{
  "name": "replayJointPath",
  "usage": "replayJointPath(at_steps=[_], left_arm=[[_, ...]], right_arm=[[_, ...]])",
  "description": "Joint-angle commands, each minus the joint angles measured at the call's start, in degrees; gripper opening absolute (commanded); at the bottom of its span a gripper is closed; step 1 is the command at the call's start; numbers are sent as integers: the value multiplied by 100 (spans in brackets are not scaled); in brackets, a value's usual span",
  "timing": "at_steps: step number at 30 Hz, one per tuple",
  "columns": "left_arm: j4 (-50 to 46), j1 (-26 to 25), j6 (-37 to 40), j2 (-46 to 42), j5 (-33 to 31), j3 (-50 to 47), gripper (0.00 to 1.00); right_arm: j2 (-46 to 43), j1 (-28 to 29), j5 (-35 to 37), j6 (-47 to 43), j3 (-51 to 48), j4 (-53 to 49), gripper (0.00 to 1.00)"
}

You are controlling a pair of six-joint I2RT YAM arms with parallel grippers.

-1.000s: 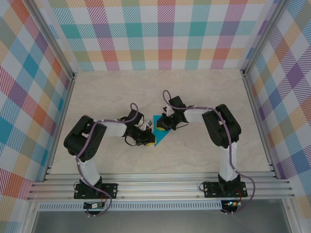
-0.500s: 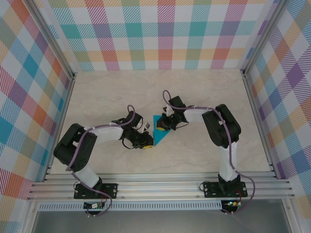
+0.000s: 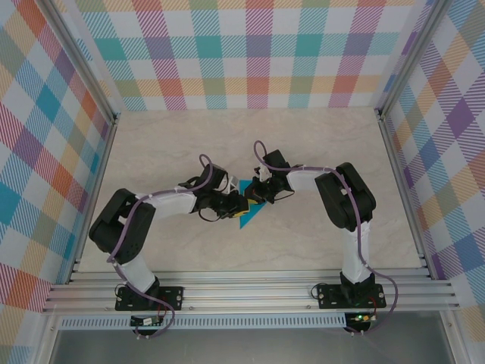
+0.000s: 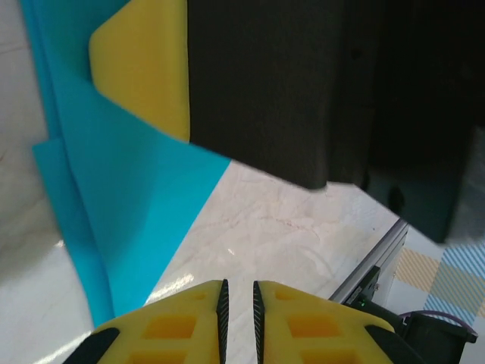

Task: Fold a paper plane with a square sheet of paper (pick it up from the middle)
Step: Fourth fold the wing at the center of the table.

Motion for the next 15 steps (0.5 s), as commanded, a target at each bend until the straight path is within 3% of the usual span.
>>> replayJointPath(at_steps=[1, 9, 15], left_arm=[[273, -63, -126, 251, 72, 121, 18], [168, -63, 68, 602, 25, -19, 16], [-415, -63, 362, 592, -204, -337, 15]], right_arm=[[482, -1, 632, -157, -164, -447, 8], [484, 0, 640, -184, -146, -481, 8], [501, 2, 660, -198, -155, -496, 8]])
